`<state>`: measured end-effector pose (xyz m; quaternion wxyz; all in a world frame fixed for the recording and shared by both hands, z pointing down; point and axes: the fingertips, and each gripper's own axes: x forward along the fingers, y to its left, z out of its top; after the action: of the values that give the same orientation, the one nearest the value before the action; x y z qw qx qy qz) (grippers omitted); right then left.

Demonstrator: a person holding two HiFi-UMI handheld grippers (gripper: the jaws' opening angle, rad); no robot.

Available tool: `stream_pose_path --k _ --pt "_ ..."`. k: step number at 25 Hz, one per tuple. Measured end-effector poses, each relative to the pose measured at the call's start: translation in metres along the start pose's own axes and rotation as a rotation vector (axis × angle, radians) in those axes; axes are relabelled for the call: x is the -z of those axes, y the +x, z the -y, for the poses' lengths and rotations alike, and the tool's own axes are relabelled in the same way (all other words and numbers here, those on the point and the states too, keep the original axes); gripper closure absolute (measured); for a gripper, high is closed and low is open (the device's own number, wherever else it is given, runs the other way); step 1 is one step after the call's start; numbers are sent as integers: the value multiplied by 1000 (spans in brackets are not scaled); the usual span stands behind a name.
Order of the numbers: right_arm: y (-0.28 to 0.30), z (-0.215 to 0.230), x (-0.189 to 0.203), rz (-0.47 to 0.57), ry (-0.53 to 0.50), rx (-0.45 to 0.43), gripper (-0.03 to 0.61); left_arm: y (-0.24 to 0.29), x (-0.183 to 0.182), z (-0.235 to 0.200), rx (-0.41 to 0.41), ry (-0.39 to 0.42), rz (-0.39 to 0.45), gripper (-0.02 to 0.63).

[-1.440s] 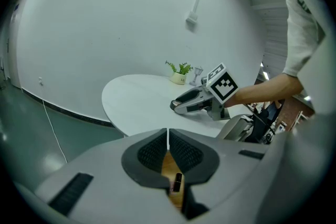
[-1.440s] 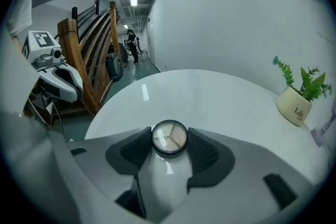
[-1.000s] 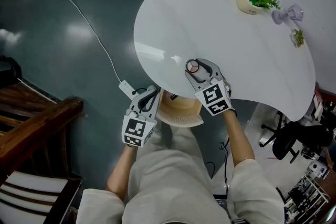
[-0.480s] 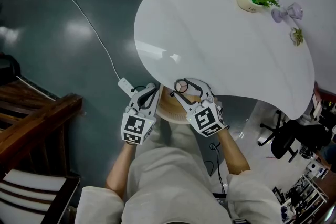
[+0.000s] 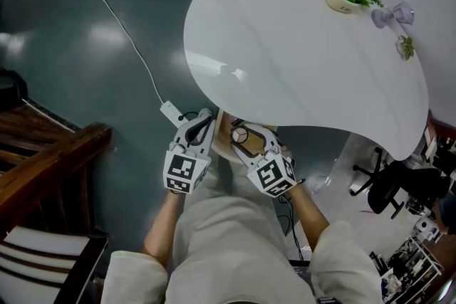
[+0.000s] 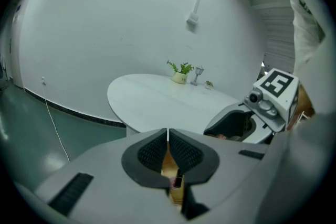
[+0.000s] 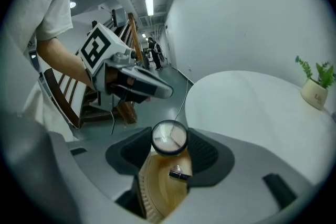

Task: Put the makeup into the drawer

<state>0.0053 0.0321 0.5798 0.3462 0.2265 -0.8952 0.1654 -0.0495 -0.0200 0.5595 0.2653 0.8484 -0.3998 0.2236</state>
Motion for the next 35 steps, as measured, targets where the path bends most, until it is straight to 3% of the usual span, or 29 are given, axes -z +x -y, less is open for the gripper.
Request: stream_pose_path --k 13,35 --pt "58 -8 92 -209 21 -42 365 -3 10 -1 -2 -7 -9 597" --pt "146 4 143 -378 -10 -17 365 -14 31 -15 -10 -42 -22 597"
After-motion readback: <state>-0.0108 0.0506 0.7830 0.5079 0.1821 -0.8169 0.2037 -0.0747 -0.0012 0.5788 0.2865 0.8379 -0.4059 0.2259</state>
